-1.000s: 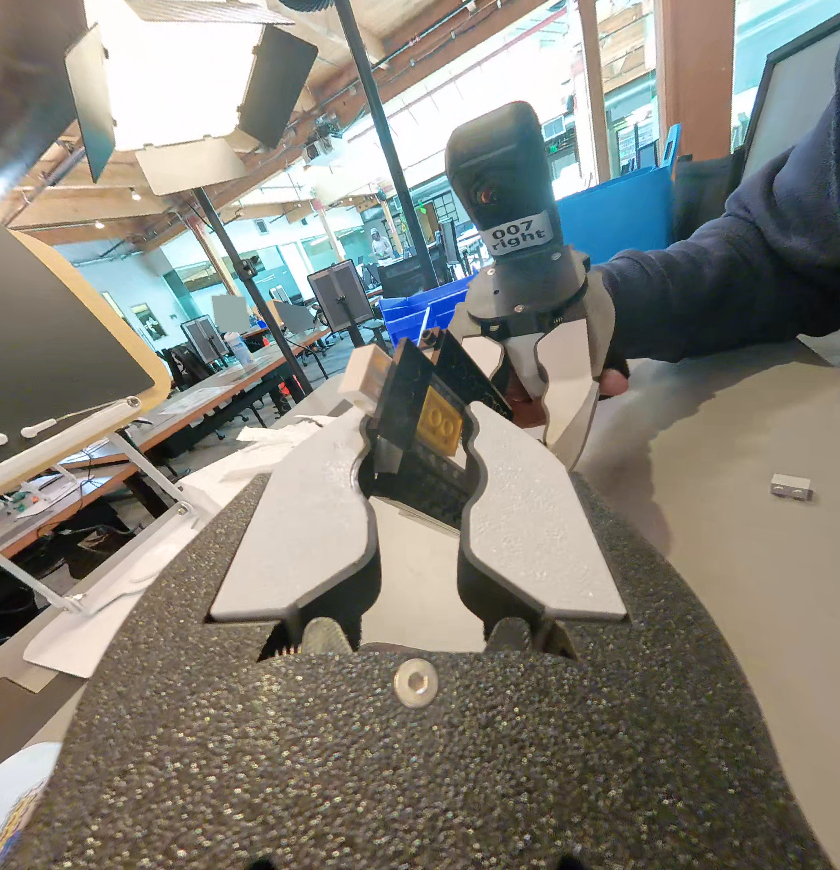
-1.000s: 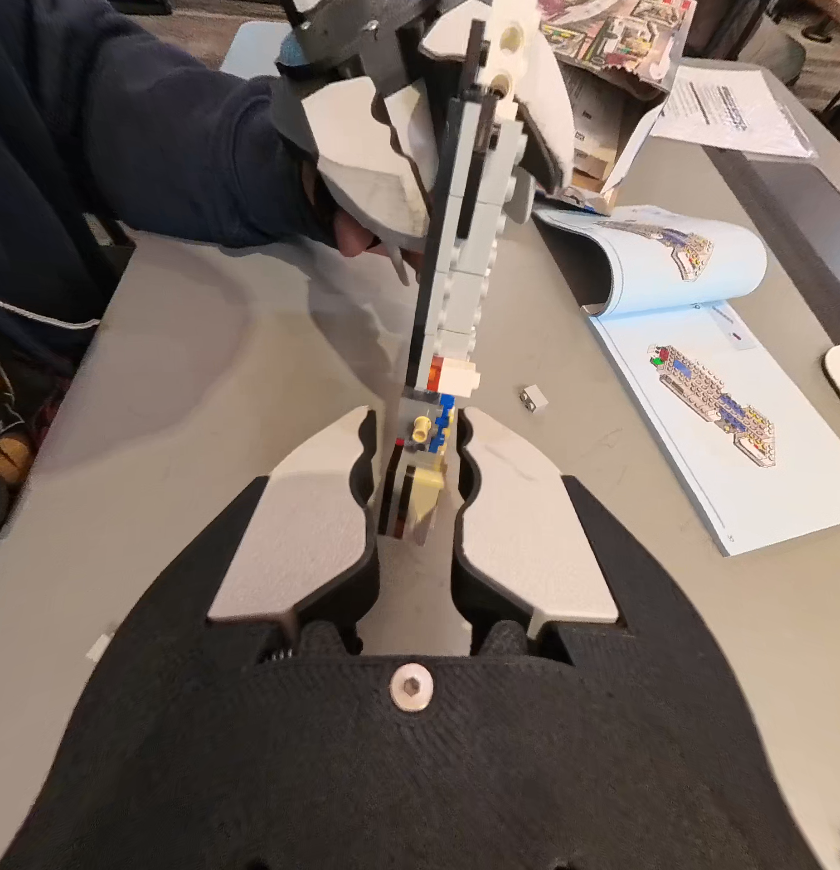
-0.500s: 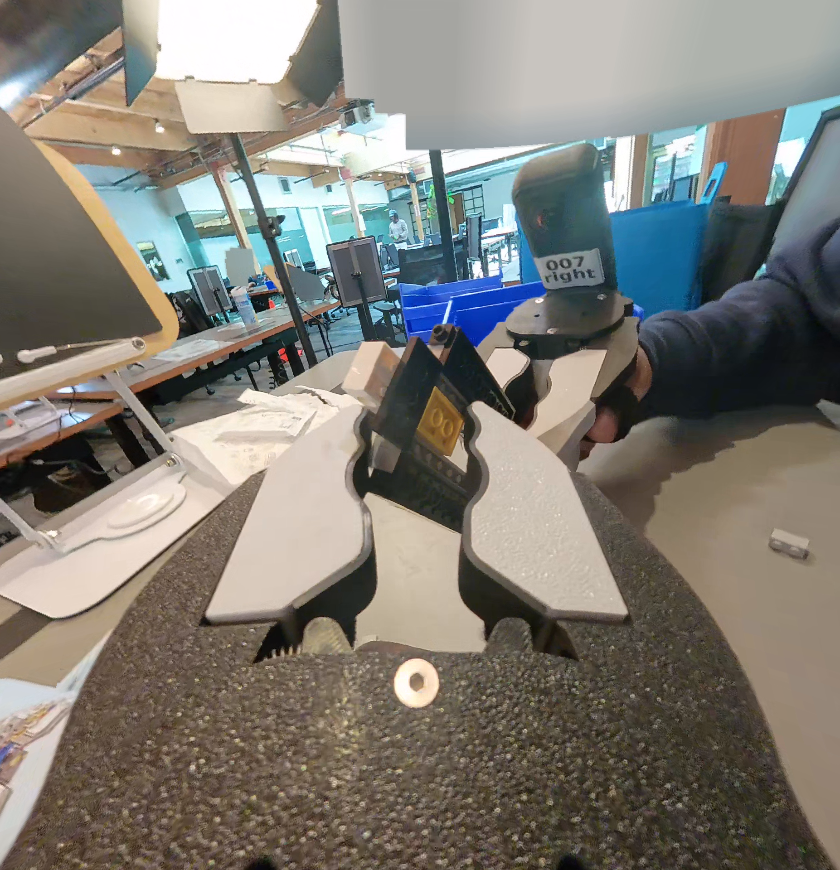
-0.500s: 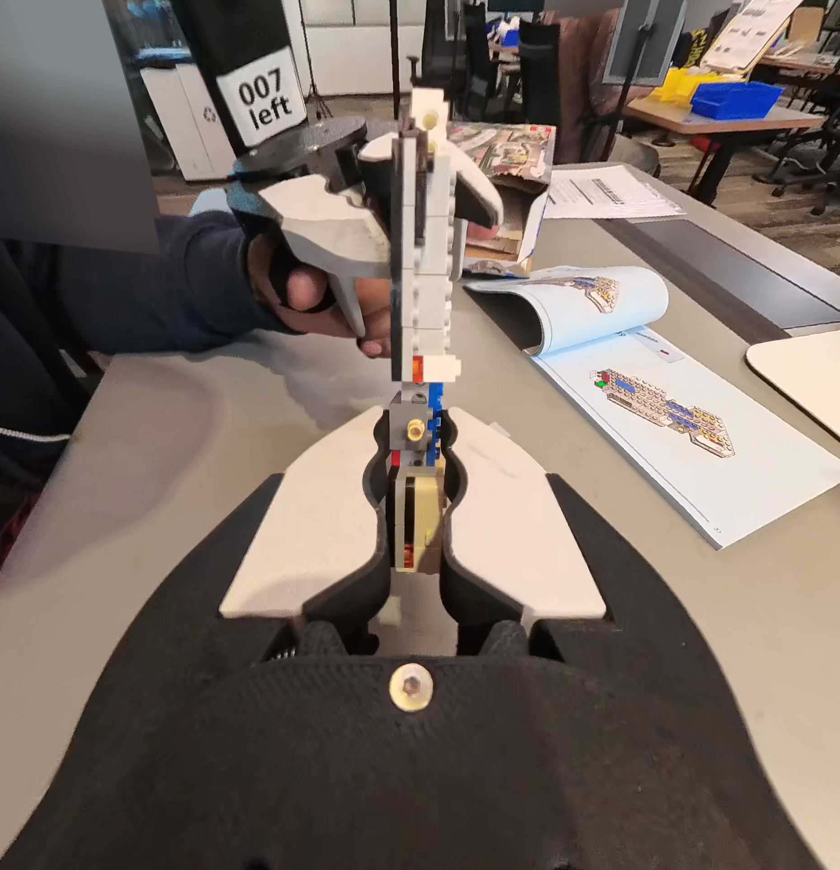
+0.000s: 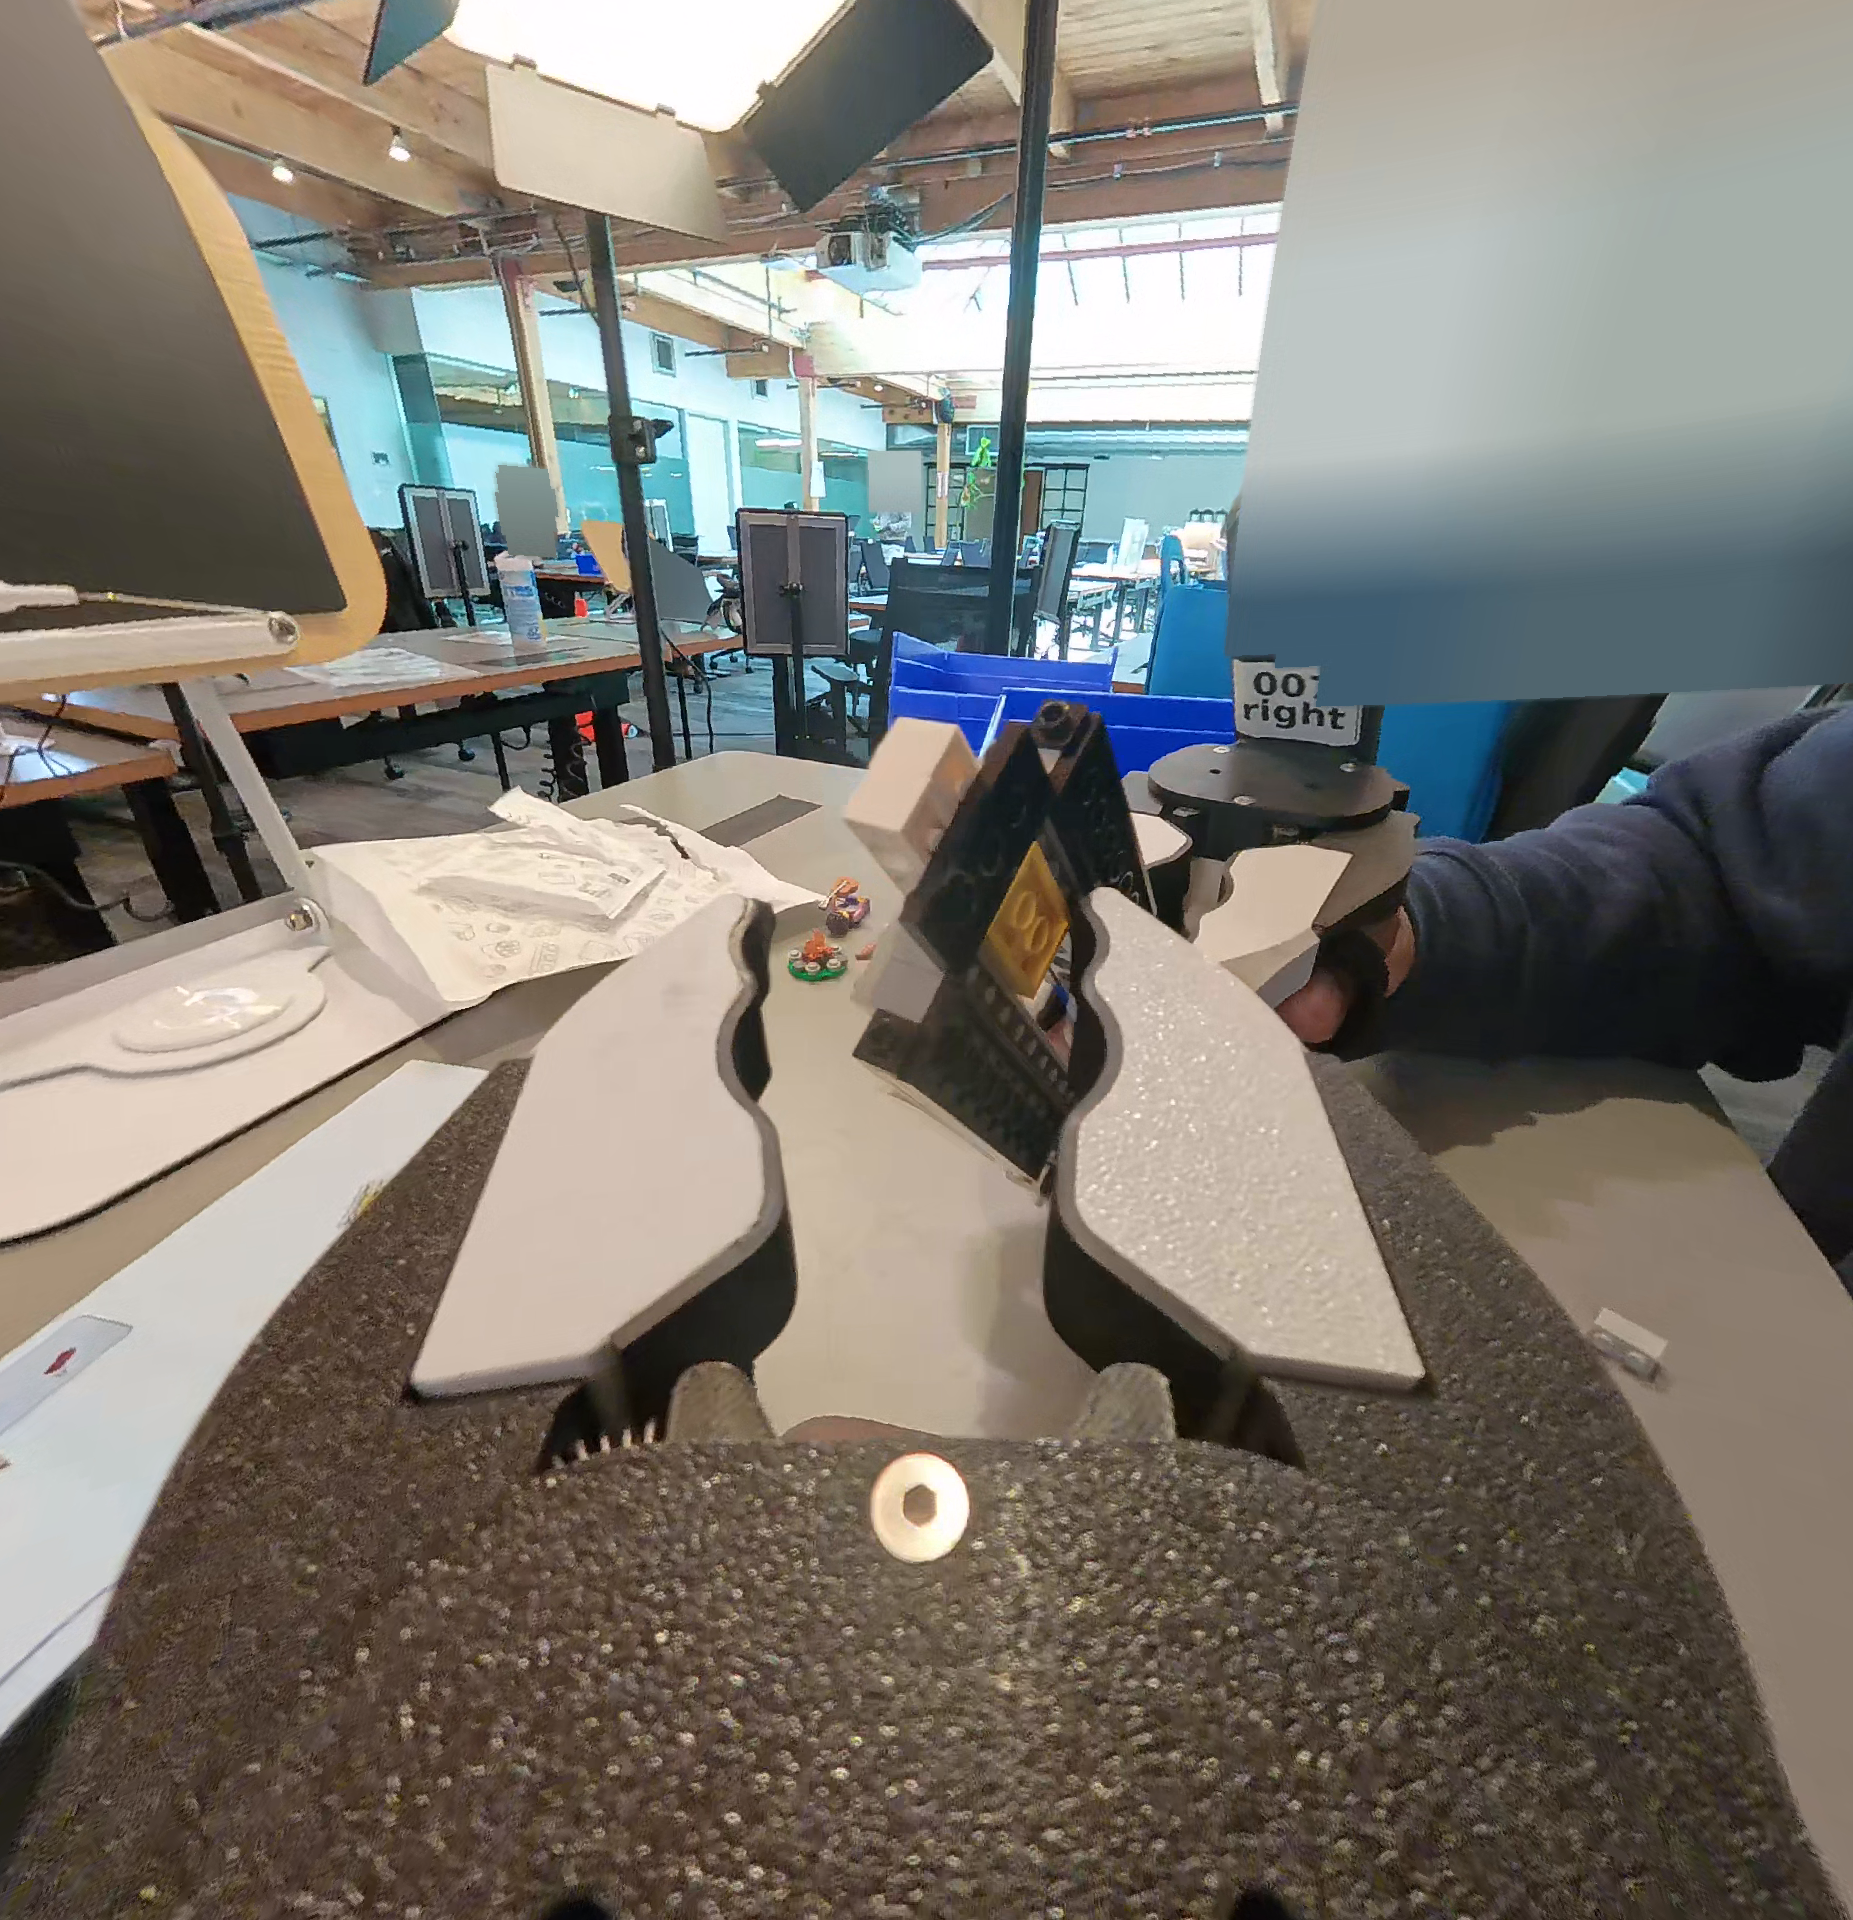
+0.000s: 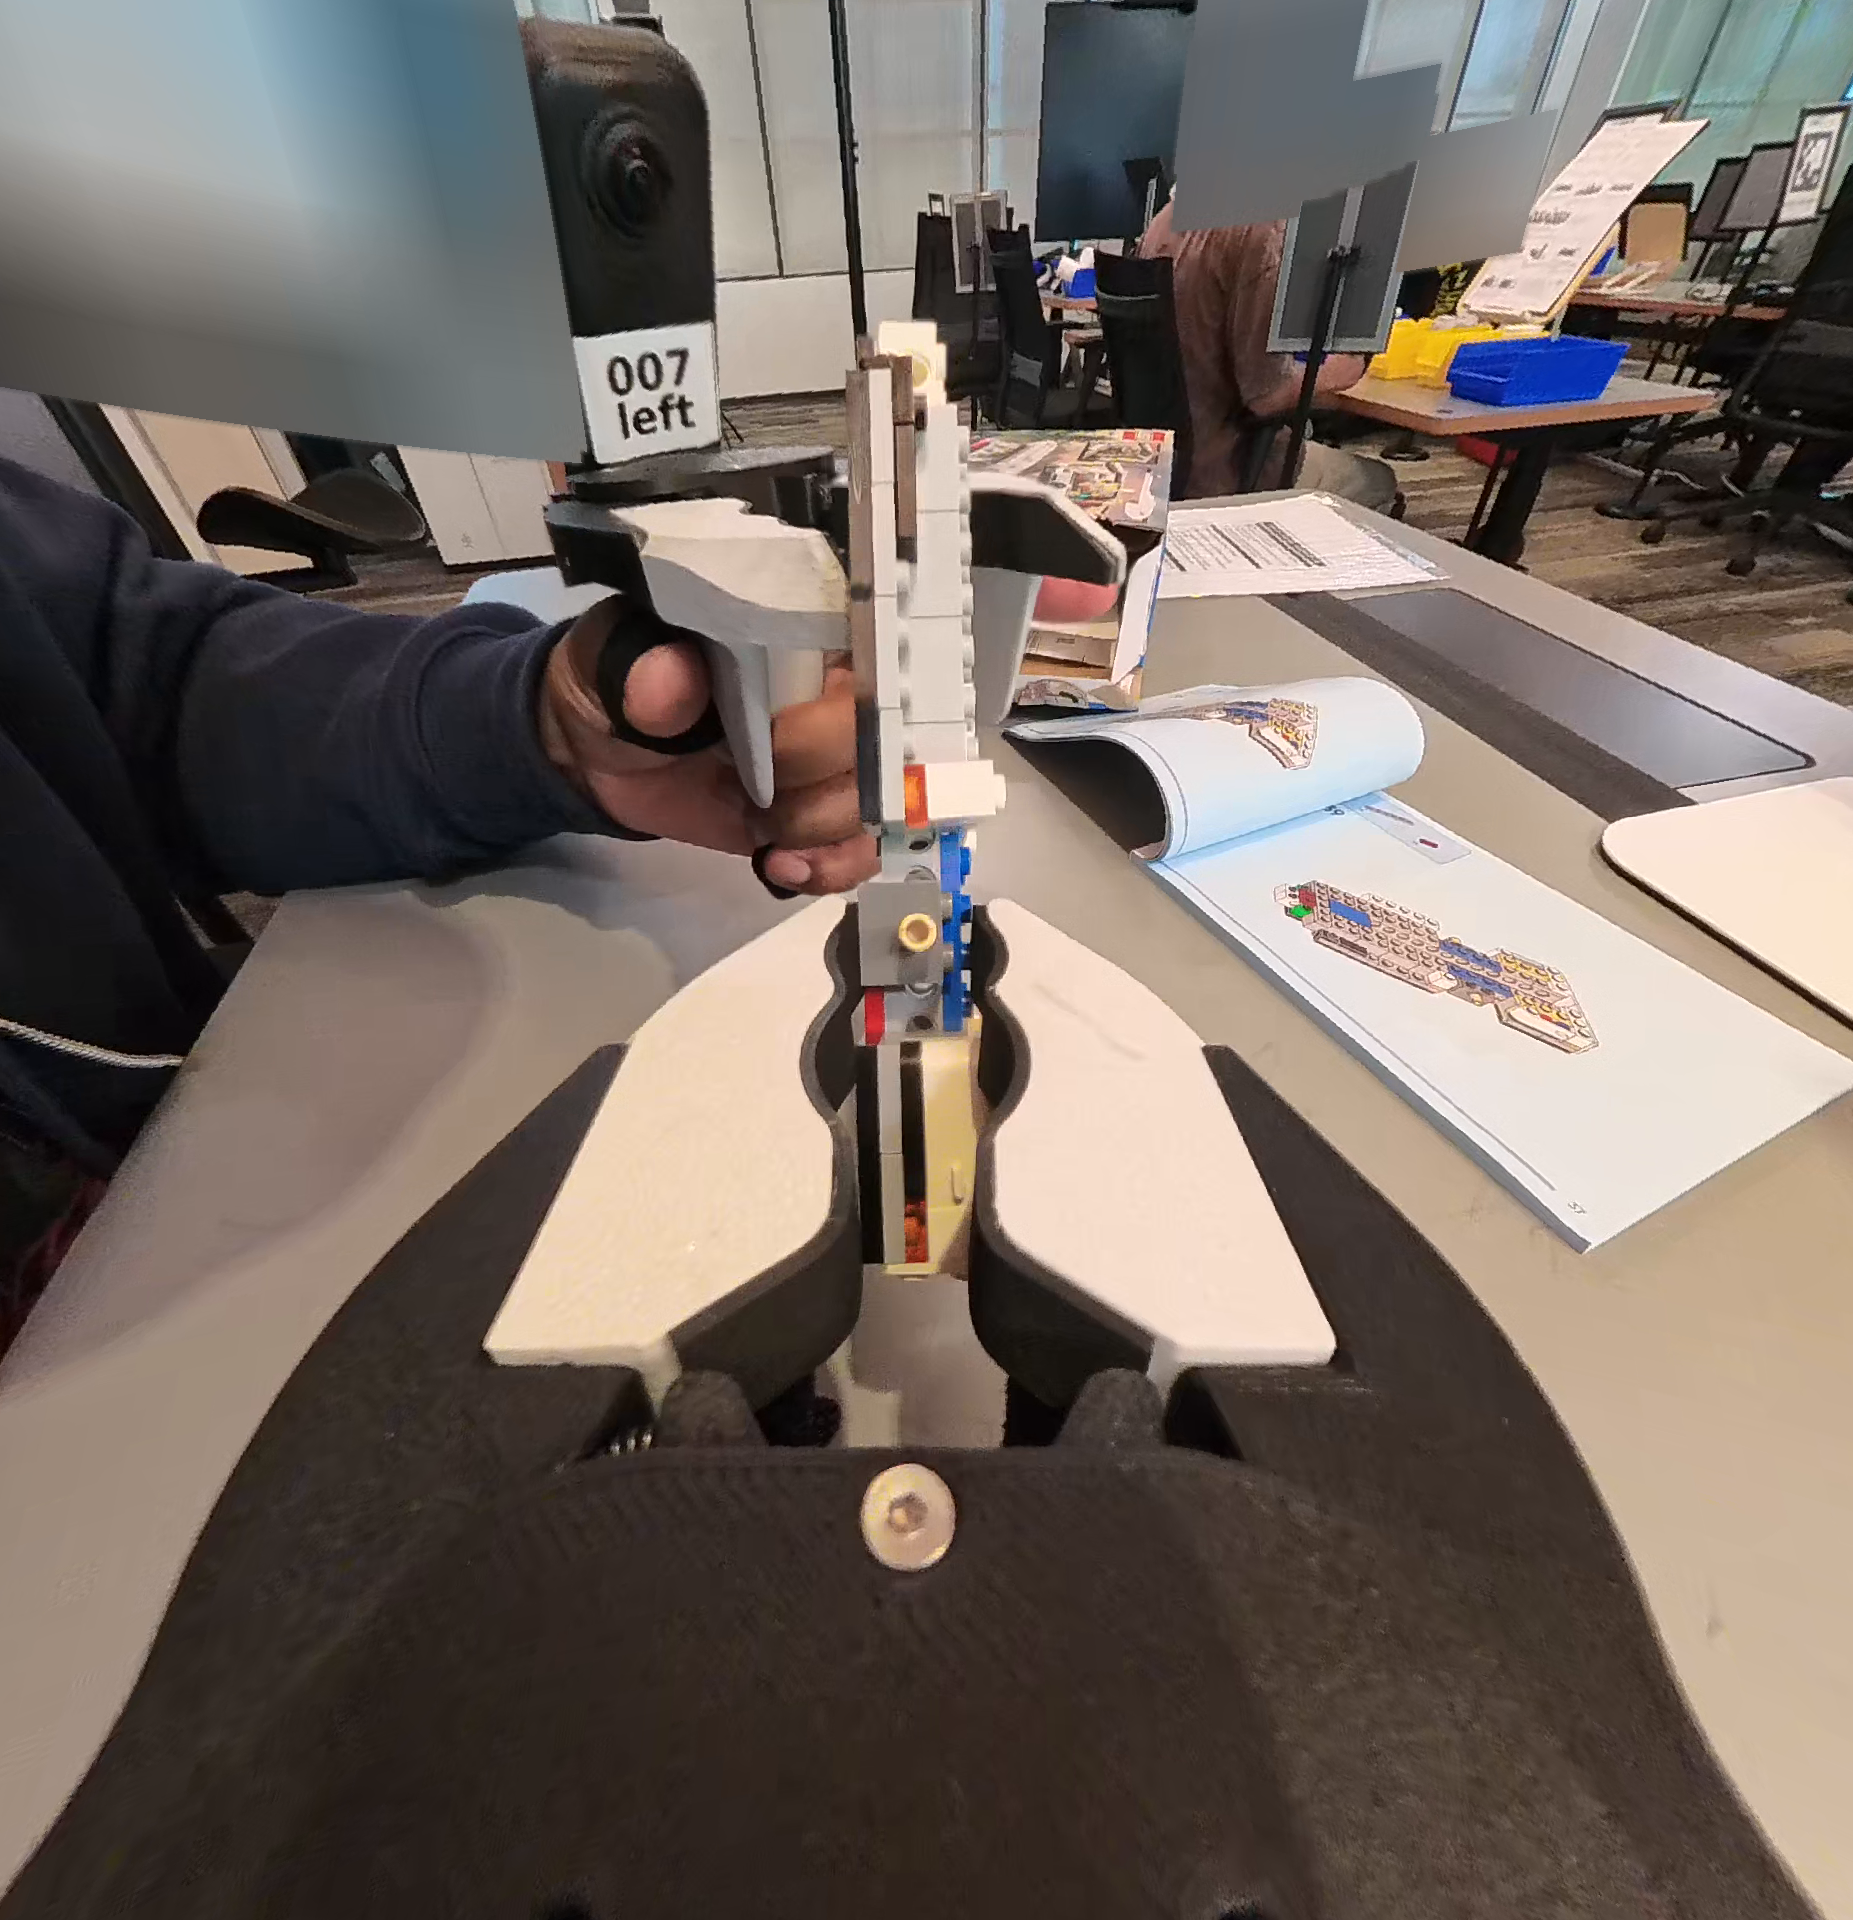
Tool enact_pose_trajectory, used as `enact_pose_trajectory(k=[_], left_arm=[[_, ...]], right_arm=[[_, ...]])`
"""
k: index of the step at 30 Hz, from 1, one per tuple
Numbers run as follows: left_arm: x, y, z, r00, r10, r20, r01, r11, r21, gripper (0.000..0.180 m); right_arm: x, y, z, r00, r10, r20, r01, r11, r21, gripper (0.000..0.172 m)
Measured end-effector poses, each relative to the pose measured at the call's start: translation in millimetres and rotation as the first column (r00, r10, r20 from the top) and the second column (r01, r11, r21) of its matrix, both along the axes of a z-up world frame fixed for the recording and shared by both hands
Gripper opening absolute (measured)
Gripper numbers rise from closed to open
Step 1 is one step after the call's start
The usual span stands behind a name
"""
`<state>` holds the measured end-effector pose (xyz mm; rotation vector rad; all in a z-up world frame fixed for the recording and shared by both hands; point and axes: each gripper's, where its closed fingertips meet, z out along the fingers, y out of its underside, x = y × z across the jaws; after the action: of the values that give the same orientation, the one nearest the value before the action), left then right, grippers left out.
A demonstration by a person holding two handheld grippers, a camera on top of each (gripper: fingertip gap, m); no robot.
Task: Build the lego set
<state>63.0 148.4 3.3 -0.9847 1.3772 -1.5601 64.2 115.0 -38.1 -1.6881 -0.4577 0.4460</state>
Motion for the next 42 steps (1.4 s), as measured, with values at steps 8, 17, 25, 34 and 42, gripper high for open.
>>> enact_pose_trajectory(k=[8, 17, 25, 34, 42], left_arm=[[5.7, -8.0, -9.2, 0.998, -0.027, -0.050, 0.022, 0.995, -0.099, 0.066], [6.6, -27.3, -8.3, 1.000, -0.023, 0.007, 0.023, 0.998, -0.058, 0.049], [-1.4, -36.1, -1.9, 0.994, -0.048, 0.094, 0.045, 0.998, 0.035, 0.044], [-15.1, -56.4, 3.1, 0.962, -0.027, 0.273, -0.085, 0.918, 0.387, 0.041], [-25.6, -70.1, 6.7, 0.921, -0.049, 0.386, -0.174, 0.834, 0.523, 0.039]], right_arm=[[1.2, -0.9, 8.2, 0.998, -0.002, -0.062, 0.005, 0.999, 0.042, 0.019], [-2.8, -2.2, 17.5, 0.998, -0.013, -0.061, 0.021, 0.991, 0.133, 0.019], [-7.7, -6.6, 22.6, 0.989, -0.052, 0.138, 0.009, 0.956, 0.294, 0.020], [-15.6, -14.8, 22.3, 0.863, -0.161, 0.478, -0.101, 0.873, 0.477, 0.020], [-26.5, -22.7, 23.4, 0.764, -0.202, 0.613, -0.196, 0.833, 0.518, 0.023]])
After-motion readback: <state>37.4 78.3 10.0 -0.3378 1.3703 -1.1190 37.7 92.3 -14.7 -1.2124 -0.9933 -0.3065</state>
